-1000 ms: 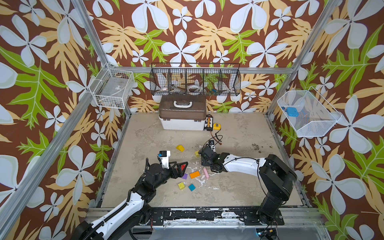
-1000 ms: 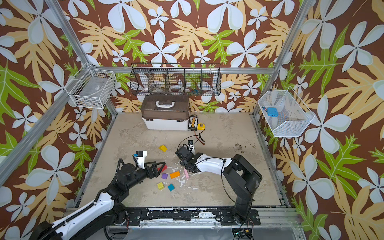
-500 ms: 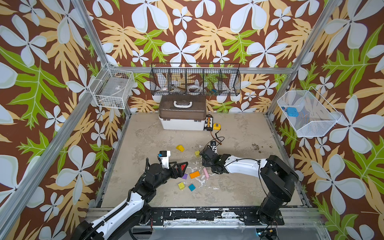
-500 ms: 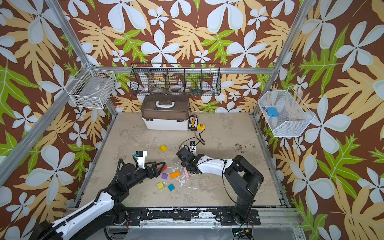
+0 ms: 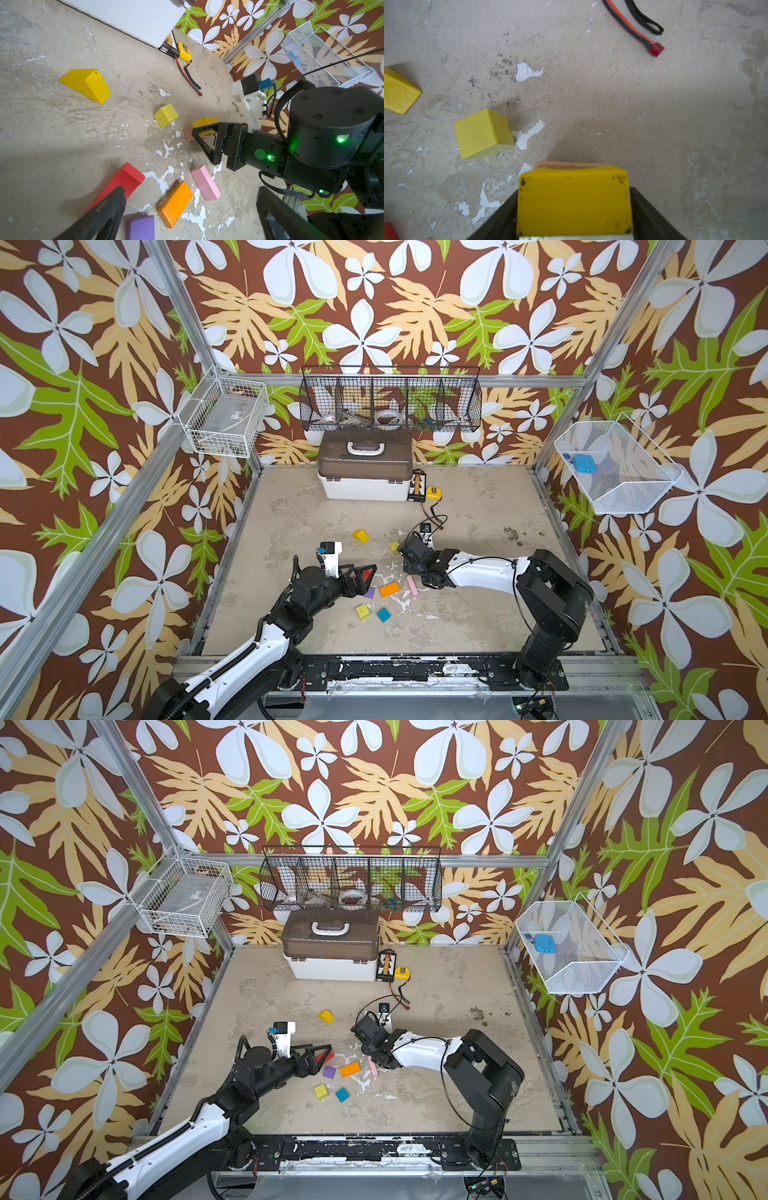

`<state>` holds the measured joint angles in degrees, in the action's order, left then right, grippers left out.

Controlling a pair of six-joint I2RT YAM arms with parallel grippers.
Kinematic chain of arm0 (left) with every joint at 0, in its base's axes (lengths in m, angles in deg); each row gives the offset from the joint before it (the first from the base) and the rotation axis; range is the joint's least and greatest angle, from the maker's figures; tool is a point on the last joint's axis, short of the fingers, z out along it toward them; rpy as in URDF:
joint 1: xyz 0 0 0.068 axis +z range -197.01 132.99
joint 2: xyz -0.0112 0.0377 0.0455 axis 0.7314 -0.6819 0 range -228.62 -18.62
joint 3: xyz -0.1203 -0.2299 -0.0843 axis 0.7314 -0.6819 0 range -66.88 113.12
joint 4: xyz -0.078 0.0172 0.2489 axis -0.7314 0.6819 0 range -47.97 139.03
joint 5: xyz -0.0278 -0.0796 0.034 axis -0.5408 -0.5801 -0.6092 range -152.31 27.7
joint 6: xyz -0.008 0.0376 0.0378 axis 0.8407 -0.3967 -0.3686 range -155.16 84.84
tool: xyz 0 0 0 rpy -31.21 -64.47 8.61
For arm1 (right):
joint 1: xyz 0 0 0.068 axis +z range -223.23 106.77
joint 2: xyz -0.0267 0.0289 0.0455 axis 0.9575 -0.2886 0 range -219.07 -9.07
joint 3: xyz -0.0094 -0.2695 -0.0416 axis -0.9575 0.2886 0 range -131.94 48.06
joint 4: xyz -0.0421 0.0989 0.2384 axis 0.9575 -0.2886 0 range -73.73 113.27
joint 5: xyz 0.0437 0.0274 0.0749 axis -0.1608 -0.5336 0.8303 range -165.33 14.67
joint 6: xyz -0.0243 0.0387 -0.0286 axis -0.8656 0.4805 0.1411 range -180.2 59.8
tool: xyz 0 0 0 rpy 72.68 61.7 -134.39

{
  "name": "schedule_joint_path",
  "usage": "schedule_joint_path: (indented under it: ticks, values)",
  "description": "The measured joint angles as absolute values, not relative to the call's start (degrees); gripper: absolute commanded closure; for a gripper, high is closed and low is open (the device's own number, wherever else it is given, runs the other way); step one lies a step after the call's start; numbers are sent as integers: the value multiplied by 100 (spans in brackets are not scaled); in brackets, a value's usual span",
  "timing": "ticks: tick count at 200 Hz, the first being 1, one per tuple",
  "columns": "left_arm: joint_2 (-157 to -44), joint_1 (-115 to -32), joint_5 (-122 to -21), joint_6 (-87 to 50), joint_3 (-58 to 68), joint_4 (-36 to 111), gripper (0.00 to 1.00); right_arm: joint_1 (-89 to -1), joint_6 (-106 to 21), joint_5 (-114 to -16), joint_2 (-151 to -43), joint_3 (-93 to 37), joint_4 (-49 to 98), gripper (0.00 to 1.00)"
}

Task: Build the wood block tower
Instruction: 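Lower the held yellow block onto the wood block with the right gripper, then open the right gripper, release the yellow block and lift away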

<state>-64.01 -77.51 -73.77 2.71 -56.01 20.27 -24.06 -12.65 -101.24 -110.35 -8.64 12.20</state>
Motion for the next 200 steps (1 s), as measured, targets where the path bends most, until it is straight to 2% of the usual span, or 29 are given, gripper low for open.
schedule_joint_path:
  ticks: [80, 200]
  values:
    - [-6427, -7751, -7377, 271, -5601, 2025, 0, -2373, -1241, -10133, -11083, -875, 1257, 31]
    - [-6438, -7751, -7401, 293, -5590, 2018, 0, -2371, -1158, -10255, -11111, -880, 1259, 37]
